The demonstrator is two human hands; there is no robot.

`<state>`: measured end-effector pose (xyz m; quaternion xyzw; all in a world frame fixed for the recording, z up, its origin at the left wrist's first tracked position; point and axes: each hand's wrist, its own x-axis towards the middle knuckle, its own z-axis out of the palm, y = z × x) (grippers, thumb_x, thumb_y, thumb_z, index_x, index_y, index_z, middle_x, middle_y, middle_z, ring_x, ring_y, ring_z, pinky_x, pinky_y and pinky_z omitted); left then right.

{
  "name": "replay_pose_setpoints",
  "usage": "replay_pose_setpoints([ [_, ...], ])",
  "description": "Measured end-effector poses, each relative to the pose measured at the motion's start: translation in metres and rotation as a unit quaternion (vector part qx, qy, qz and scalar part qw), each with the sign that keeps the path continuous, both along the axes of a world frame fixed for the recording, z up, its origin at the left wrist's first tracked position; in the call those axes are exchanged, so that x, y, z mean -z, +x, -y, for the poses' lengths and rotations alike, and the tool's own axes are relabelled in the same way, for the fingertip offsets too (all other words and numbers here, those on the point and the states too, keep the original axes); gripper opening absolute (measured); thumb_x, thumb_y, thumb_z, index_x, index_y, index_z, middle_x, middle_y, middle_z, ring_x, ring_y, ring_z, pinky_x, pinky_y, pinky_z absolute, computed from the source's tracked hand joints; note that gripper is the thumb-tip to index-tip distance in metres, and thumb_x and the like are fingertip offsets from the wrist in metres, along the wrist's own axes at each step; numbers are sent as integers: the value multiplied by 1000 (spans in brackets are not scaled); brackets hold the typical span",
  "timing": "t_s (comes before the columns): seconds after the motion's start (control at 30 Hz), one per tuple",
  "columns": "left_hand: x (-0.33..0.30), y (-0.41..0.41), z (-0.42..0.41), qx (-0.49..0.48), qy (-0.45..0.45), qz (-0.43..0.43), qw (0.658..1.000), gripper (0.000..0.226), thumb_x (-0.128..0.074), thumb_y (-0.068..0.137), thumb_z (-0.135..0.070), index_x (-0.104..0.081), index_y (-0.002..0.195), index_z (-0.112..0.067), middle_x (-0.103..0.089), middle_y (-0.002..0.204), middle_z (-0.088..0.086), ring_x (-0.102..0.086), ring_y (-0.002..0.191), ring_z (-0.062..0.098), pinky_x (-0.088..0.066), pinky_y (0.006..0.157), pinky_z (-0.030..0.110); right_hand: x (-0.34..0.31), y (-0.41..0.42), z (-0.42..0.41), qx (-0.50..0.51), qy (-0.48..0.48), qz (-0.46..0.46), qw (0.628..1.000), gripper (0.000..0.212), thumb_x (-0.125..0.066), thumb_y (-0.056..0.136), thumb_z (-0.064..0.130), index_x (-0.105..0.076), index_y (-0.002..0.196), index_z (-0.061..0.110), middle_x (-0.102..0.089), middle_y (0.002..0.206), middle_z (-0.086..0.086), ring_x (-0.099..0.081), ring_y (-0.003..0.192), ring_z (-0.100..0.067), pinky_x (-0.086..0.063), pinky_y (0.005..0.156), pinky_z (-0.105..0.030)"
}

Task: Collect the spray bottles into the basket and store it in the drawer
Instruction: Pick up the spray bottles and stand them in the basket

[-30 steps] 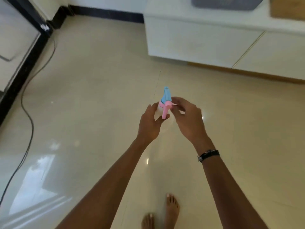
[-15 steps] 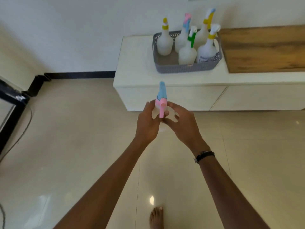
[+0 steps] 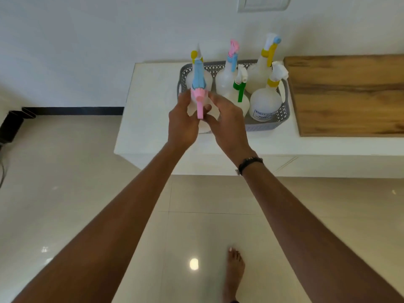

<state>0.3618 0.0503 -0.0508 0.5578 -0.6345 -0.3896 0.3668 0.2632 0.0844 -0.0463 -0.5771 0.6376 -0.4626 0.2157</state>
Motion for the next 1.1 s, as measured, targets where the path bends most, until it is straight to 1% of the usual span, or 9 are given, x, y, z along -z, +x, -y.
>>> replay_pose_setpoints([
  [0.2, 21, -14, 55, -30, 44, -7, 999, 47, -61, 90, -24, -48, 133, -12, -61, 126, 5, -55, 110, 17, -46, 96, 28, 24, -9, 54, -8, -3, -8, 1000, 44, -64, 84, 0, -53, 126, -3, -62, 124, -19, -57, 115, -26, -22, 85, 13],
  [0.37, 47, -20, 81, -24, 75, 3, 997, 50, -63, 88, -27, -47, 133, -12, -60, 128, 7, -56, 115, 21, -47, 99, 34, 51, -16, 82, -10, 18, 2, 1000, 41, -63, 85, 2, -54, 125, -1, -64, 121, -17, -56, 107, -15, -25, 80, 14],
  [0.47, 62, -22, 87, -21, 92, 7, 996, 47, -63, 88, -26, -49, 131, -12, -62, 125, 7, -57, 113, 23, -47, 100, 36, 67, -20, 92, -12, 40, -6, 999, 38, -63, 85, 5, -57, 122, 3, -67, 114, -14, -61, 103, -21, -29, 76, 10],
  [0.67, 80, -21, 94, 7, 121, 28, 992, 39, -58, 92, -21, -52, 128, -9, -64, 120, 7, -58, 108, 20, -47, 93, 26, 90, -23, 101, -6, 86, -22, 996, 33, -61, 88, 11, -58, 121, 8, -70, 105, -11, -64, 92, -22, -44, 76, -17],
  [0.77, 85, -20, 95, 17, 106, 29, 994, 37, -57, 93, -18, -51, 127, -5, -64, 118, 9, -58, 102, 18, -48, 91, 23, 95, -22, 100, 8, 91, 4, 996, 36, -62, 88, 10, -56, 124, 8, -69, 110, -9, -62, 97, -17, -42, 79, -9],
  [0.87, 89, -19, 97, 17, 92, 40, 995, 35, -57, 93, -16, -52, 125, -5, -63, 107, 2, -55, 94, 12, -44, 77, 3, 97, -20, 99, 23, 99, 11, 995, 39, -62, 88, 8, -55, 127, 7, -68, 115, -10, -57, 97, -8, -33, 79, 7],
  [0.93, 91, -19, 96, 20, 87, 41, 995, 33, -56, 93, -15, -52, 124, -4, -63, 106, 3, -56, 93, 12, -42, 74, 1, 97, -19, 98, 28, 104, 18, 994, 40, -61, 89, 8, -53, 128, 7, -67, 117, -10, -53, 96, -4, -30, 78, 11],
  [1.0, 90, -19, 96, 24, 83, 47, 995, 33, -56, 93, -15, -52, 124, -3, -64, 110, 8, -56, 94, 13, -44, 76, 5, 97, -18, 97, 19, 102, 11, 995, 40, -60, 90, 10, -52, 129, 8, -66, 119, -9, -57, 102, -8, -33, 85, 6],
  [1.1, 87, -13, 93, 53, 58, 63, 995, 43, -58, 92, -18, -46, 130, -6, -61, 121, 8, -54, 102, 10, -45, 85, 11, 94, -21, 87, -10, 107, -50, 993, 43, -61, 88, 5, -50, 130, 6, -63, 124, -11, -59, 114, -21, -37, 97, -14],
])
